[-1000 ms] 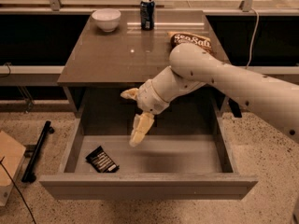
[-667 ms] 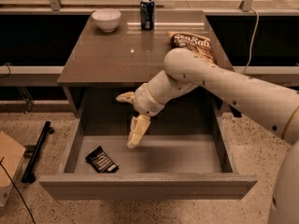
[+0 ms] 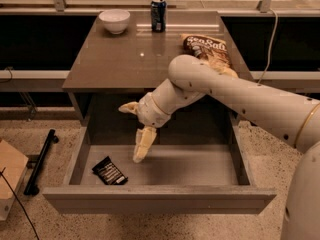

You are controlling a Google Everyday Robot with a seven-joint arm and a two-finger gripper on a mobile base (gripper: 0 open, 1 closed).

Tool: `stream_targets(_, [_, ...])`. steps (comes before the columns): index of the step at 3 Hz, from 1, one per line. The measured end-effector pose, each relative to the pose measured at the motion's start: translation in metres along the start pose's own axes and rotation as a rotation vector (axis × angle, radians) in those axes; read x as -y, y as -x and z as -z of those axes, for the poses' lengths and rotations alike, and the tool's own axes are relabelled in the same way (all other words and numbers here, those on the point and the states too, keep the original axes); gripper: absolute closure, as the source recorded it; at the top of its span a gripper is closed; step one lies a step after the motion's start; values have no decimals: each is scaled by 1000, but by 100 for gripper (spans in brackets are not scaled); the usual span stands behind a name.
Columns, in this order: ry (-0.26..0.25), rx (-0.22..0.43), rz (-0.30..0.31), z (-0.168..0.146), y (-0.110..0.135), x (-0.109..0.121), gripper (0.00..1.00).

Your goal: Pick rxbar chocolate from top drawer and place on counter

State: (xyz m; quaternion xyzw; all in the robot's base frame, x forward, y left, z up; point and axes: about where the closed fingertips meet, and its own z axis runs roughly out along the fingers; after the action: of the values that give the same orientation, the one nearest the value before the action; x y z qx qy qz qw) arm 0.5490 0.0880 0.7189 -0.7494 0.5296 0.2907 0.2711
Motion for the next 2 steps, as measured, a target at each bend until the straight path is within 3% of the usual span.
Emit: stream_targets(2, [67, 25, 119, -48, 0, -3, 0])
